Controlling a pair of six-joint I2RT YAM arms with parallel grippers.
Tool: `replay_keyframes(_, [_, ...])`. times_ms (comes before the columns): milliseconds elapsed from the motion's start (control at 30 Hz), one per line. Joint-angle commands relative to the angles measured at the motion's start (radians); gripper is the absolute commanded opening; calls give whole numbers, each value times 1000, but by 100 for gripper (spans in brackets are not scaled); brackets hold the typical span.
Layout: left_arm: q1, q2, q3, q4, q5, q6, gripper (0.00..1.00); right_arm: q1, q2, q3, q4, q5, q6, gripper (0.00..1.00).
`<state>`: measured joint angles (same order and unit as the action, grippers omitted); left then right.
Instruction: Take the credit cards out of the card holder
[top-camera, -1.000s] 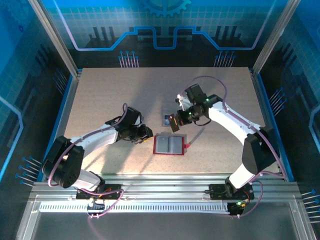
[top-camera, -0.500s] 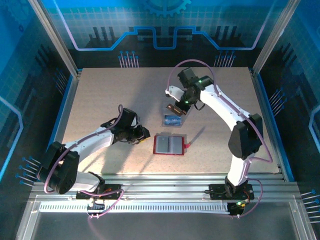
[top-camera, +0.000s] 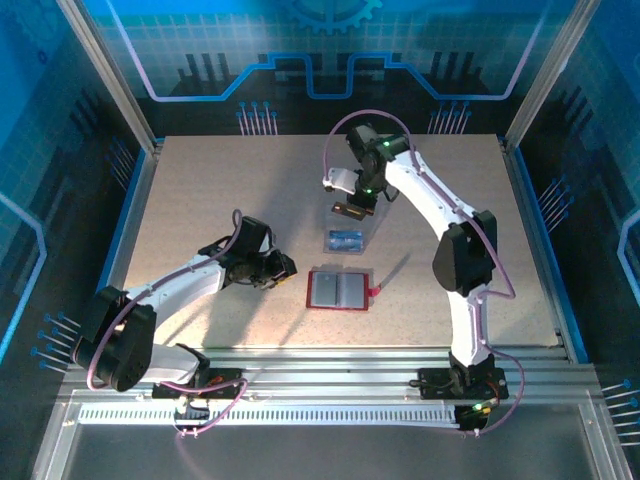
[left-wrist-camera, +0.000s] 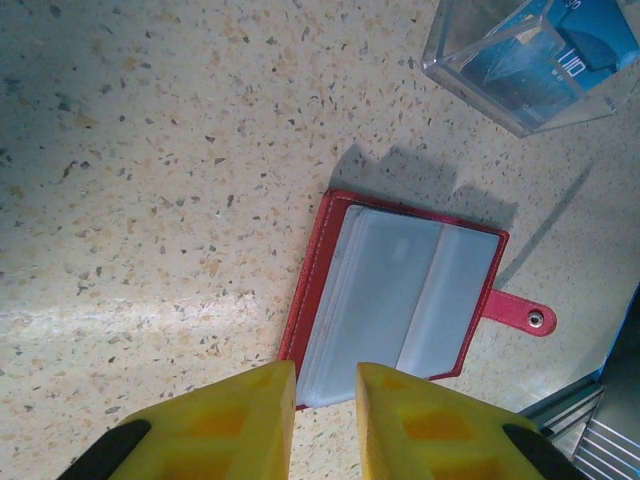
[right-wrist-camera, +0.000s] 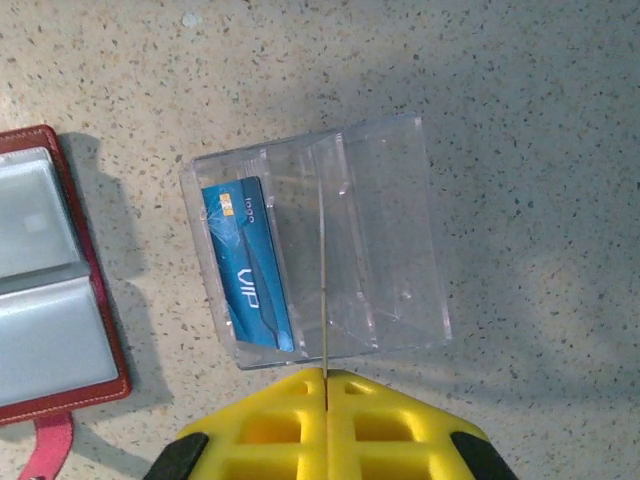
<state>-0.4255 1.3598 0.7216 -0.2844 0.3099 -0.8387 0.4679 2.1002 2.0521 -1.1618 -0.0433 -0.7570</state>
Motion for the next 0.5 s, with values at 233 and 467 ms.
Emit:
replay_keyframes(233, [17,-22,-14,-33,-14,-16,24,-17,129,140,-149,-25,-114,0])
replay_keyframes(467, [16,-41,-17,-49,-26,-20,24,-14,187,180,-173,-60,-150,0])
